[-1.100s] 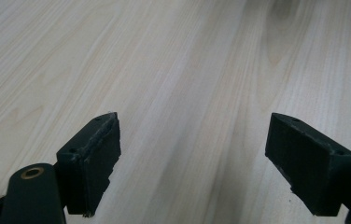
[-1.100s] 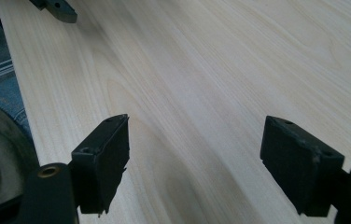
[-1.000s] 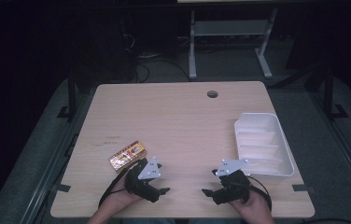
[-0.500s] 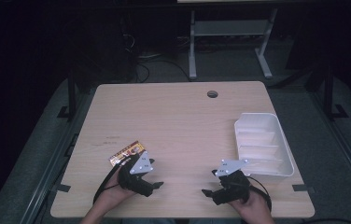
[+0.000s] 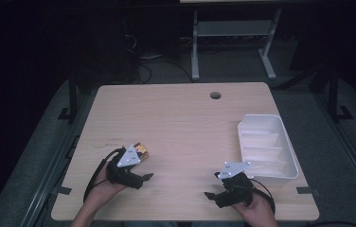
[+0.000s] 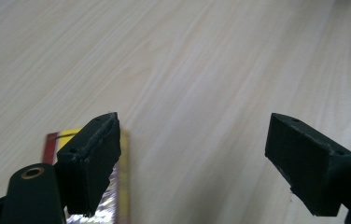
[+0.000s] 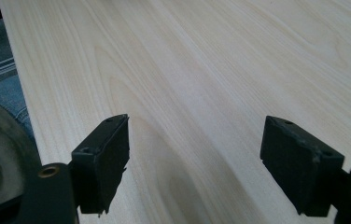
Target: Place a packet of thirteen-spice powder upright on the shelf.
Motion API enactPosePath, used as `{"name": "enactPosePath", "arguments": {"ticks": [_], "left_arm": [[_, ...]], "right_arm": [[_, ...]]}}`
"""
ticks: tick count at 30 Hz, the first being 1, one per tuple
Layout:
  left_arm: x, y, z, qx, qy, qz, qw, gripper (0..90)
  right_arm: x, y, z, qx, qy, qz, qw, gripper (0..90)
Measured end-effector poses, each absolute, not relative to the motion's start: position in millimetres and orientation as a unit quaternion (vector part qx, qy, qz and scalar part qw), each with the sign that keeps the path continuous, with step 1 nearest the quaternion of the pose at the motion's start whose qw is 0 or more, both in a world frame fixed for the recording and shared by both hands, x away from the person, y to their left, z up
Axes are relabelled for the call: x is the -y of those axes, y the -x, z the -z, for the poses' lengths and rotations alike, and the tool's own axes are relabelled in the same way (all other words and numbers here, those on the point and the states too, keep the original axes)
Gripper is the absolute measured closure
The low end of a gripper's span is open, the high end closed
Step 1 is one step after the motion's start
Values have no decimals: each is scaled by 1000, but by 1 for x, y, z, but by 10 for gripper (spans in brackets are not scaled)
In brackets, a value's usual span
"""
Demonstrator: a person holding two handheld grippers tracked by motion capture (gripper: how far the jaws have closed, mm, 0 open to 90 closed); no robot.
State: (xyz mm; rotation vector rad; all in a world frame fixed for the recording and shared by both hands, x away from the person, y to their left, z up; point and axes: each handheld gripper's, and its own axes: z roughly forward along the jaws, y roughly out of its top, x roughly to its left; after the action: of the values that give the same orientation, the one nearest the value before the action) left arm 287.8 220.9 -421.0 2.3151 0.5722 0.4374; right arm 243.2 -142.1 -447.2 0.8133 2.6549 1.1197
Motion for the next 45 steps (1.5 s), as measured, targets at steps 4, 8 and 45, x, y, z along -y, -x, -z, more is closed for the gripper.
{"name": "enactPosePath", "arguments": {"ticks": [4, 8, 45], "left_arm": [[-231, -292, 420, -236, -890, -175, 350, 181], [-236, -295, 420, -243, -888, -181, 346, 181], [-274, -320, 442, -315, -894, -177, 266, 182]], "right_arm": [[141, -243, 447, -884, -272, -372, 73, 232], [141, -243, 447, -884, -272, -372, 72, 232], [139, -243, 449, -887, -268, -369, 68, 232]]}}
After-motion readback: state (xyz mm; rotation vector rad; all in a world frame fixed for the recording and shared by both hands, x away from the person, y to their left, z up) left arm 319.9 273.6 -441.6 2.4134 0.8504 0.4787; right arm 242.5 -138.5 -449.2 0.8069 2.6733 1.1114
